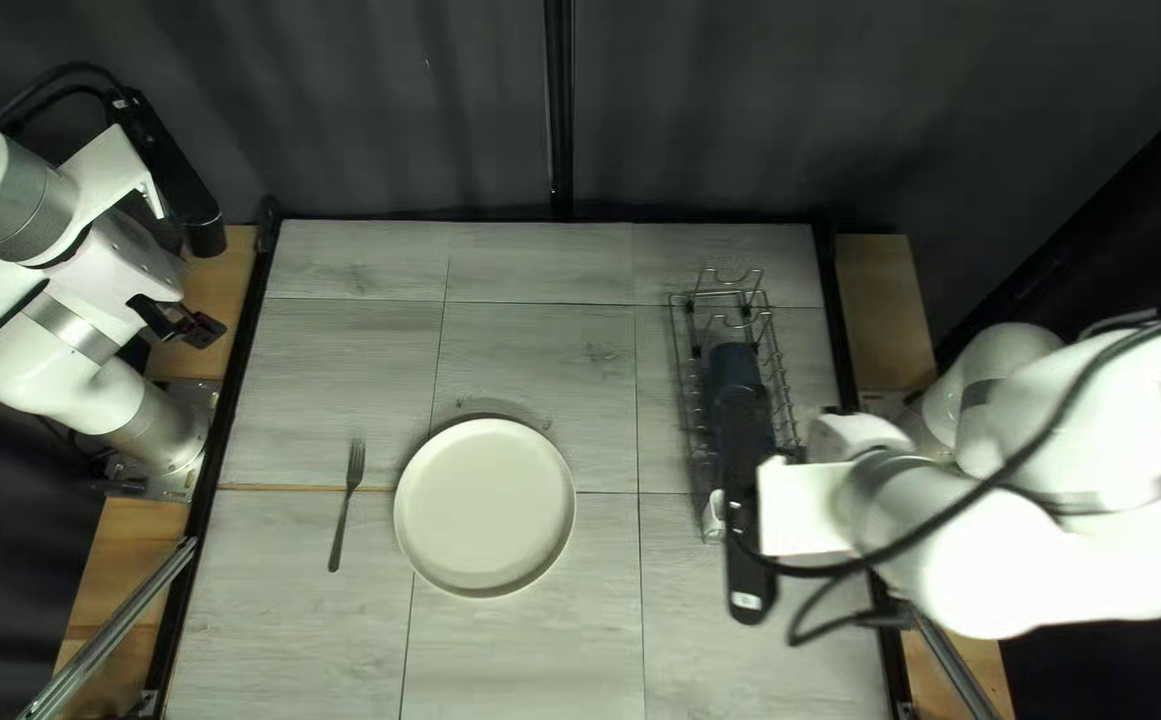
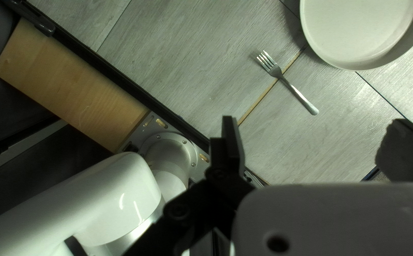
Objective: Pick up and place plate onto table. Place down one fork to the left of the plate. Place spoon and knife to the right of the plate. Place cup above the knife and spoon
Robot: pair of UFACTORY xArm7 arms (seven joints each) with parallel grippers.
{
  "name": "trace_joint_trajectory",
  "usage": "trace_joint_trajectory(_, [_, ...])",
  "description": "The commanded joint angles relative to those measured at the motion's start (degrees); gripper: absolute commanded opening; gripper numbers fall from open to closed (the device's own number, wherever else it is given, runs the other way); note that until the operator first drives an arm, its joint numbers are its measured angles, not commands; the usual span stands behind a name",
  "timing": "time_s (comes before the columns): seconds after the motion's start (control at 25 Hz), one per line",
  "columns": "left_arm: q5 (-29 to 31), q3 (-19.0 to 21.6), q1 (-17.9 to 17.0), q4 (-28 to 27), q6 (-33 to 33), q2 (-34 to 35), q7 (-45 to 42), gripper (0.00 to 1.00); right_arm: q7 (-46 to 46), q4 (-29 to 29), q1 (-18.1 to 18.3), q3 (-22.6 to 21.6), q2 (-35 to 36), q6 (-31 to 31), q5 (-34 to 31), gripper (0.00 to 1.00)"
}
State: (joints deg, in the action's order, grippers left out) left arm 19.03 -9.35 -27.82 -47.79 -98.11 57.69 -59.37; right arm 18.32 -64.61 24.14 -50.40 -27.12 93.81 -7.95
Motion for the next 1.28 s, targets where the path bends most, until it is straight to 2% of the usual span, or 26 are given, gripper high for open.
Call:
trace_joint_trajectory(0.04, [0.0,0.0,0.0,0.0,0.0,0.0,0.0,1.00,1.3,-1.9,2.5,-3.8,4.8,-3.4,-3.8,0.00])
trace_joint_trajectory(0.28, [0.0,0.0,0.0,0.0,0.0,0.0,0.0,1.00,3.4,-4.2,6.3,-9.7,14.4,-5.2,-12.2,0.00])
trace_joint_trajectory(0.36, [0.0,0.0,0.0,0.0,0.0,0.0,0.0,1.00,3.5,-5.0,6.5,-10.8,16.1,-5.7,-14.3,0.00])
trace_joint_trajectory(0.44, [0.0,0.0,0.0,0.0,0.0,0.0,0.0,1.00,2.2,-3.9,5.5,-9.9,14.2,-6.8,-13.5,0.00])
trace_joint_trajectory(1.28, [0.0,0.0,0.0,0.0,0.0,0.0,0.0,1.00,2.2,-3.9,5.5,-9.9,14.2,-6.8,-13.5,0.00])
